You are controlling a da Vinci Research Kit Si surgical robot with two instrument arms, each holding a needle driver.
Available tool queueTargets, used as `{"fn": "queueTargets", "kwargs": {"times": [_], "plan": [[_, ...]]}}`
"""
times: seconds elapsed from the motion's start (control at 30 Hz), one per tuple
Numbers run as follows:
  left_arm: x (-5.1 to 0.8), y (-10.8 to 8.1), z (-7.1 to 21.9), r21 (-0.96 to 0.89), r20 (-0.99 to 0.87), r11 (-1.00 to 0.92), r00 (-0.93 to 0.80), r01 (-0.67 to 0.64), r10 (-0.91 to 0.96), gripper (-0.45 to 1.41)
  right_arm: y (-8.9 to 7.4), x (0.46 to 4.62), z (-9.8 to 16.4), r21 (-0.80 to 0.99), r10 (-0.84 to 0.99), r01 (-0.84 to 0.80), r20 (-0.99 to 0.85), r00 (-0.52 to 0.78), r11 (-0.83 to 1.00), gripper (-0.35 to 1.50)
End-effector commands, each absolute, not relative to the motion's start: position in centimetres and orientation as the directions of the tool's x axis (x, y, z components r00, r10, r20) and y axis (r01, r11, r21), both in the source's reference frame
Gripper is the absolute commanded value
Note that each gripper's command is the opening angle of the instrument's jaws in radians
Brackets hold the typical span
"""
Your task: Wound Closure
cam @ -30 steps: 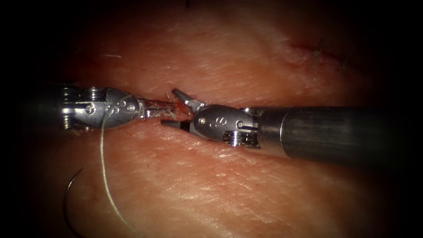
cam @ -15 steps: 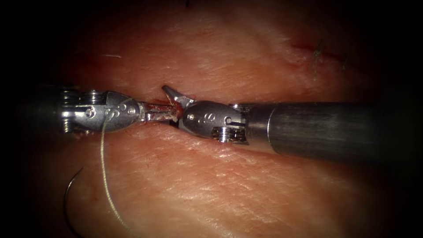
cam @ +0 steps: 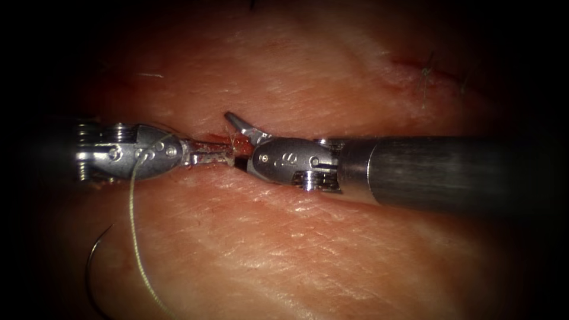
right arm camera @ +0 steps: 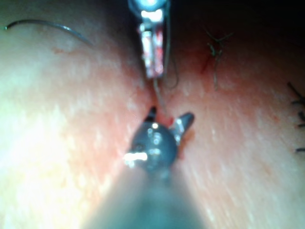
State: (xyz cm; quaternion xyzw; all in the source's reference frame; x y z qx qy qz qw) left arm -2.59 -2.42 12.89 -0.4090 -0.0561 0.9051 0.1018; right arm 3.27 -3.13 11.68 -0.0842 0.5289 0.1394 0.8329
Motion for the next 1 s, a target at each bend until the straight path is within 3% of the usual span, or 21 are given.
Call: {"fn": "queueTargets", "kwargs": {"times": [0.03, 0.5, 0.77, 1.0], "plan": [[-2.62, -2.4, 12.9, -0.19, -0.732, -0.972, -0.641, -0.135, 0.232, -0.45, -3.2, 3.25, 11.6, 0.035, 0.164, -0.319, -0.907, 0.389, 0.947, 1.48], [-1.91, -2.8, 12.7, -0.179, -0.757, -0.976, -0.617, -0.121, 0.215, -0.45, -3.5, 2.05, 10.8, 0.047, 0.18, -0.359, -0.92, 0.348, 0.932, 1.48], [-1.58, -3.2, 12.8, -0.366, -0.817, -0.931, -0.483, 0.013, 0.314, -0.45, -3.5, 1.94, 10.9, 0.035, 0.181, -0.378, -0.916, 0.358, 0.925, 1.48], [-1.23, -2.9, 12.9, -0.295, -0.743, -0.95, -0.6, -0.105, 0.297, -0.45, -3.5, 1.96, 11.0, 0.027, 0.174, -0.374, -0.915, 0.364, 0.927, 1.48]]}}
